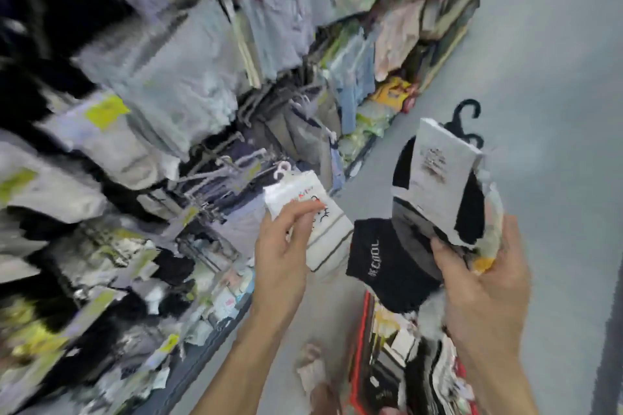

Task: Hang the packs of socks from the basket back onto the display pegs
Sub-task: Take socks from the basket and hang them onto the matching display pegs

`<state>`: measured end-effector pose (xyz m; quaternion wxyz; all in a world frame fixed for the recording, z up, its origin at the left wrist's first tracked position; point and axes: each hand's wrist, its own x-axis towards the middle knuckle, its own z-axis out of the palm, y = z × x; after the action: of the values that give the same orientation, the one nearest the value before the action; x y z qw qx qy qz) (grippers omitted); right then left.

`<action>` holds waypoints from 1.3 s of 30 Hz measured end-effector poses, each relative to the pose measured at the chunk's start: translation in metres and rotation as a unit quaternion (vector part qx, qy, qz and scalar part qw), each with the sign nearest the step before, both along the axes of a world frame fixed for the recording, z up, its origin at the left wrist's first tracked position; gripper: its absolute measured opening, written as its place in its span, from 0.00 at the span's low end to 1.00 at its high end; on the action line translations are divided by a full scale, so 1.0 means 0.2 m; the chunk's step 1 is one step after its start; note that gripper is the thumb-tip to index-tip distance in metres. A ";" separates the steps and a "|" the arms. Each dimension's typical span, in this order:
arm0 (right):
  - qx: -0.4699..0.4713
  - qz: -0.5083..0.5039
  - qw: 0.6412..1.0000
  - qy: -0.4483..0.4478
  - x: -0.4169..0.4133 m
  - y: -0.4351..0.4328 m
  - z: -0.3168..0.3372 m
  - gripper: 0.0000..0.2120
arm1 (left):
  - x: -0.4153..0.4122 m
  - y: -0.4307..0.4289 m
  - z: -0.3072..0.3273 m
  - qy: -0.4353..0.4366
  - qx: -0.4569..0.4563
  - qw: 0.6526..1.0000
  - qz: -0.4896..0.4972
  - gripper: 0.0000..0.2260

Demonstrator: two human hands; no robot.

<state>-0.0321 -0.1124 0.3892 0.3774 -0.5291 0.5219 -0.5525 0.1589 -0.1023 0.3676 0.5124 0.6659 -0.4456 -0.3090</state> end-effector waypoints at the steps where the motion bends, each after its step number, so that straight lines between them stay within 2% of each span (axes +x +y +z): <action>1: -0.026 0.017 0.999 0.039 0.10 0.00 0.14 0.24 | 0.04 0.04 0.15 -0.001 -0.021 1.000 0.006 0.11; 2: -0.054 0.035 0.994 0.087 0.21 0.00 0.28 0.26 | 0.08 0.07 0.30 0.006 -0.037 0.999 0.003 0.09; 3: -0.094 0.062 0.984 0.140 0.33 0.01 0.41 0.28 | 0.12 0.10 0.45 0.019 -0.047 0.999 -0.011 0.12; 5: -0.178 0.118 0.953 0.214 0.55 0.04 0.61 0.29 | 0.20 0.16 0.69 0.047 -0.094 0.993 -0.050 0.28; 7: -0.225 0.166 0.936 0.215 0.76 0.09 0.73 0.28 | 0.32 0.22 0.86 0.063 -0.126 0.989 -0.041 0.39; 10: -0.260 0.256 0.909 0.203 1.01 0.16 0.86 0.37 | 0.54 0.32 1.05 0.095 -0.103 0.990 0.032 0.33; 12: -0.224 0.323 0.906 0.157 1.13 0.21 0.95 0.37 | 0.70 0.40 1.10 0.146 -0.114 0.979 0.084 0.26; 14: -0.198 0.345 0.912 0.101 1.23 0.22 1.02 0.27 | 0.84 0.49 1.13 0.181 -0.110 0.971 0.113 0.20; 18: -0.140 0.347 0.927 0.023 1.38 0.18 1.10 0.14 | 1.03 0.59 1.12 0.205 -0.045 0.965 0.156 0.25; 22: -0.061 0.387 0.920 -0.021 1.49 0.10 1.12 0.19 | 1.13 0.58 1.10 0.223 -0.085 0.960 0.148 0.35; 26: 0.001 0.452 0.890 -0.060 1.59 -0.05 1.09 0.15 | 1.19 0.51 1.08 0.206 -0.097 0.966 0.125 0.29; 28: 0.013 0.467 0.881 -0.074 1.65 -0.13 1.08 0.15 | 1.23 0.45 1.08 0.244 -0.090 0.952 0.162 0.36; 30: 0.009 0.468 0.878 -0.097 1.70 -0.21 1.08 0.13 | 1.29 0.39 1.05 0.308 -0.077 0.927 0.200 0.50; 33: -0.007 0.491 0.865 -0.103 1.76 -0.37 1.10 0.14 | 1.36 0.25 1.05 0.317 -0.072 0.919 0.224 0.54; 35: -0.018 0.524 0.849 -0.065 1.80 -0.48 1.09 0.18 | 1.39 0.15 1.06 0.284 -0.078 0.923 0.248 0.47; 37: -0.013 0.534 0.845 -0.038 1.85 -0.58 1.06 0.19 | 1.40 0.06 1.07 0.245 -0.085 0.935 0.242 0.29; 39: 0.005 0.552 0.834 -0.020 1.89 -0.68 1.04 0.19 | 1.42 -0.03 1.09 0.243 -0.090 0.938 0.229 0.07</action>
<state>0.3466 -0.2484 0.5974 0.6324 -0.7165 0.1383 -0.2601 0.4421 -0.1074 0.5853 0.7195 0.6055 -0.1689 -0.2951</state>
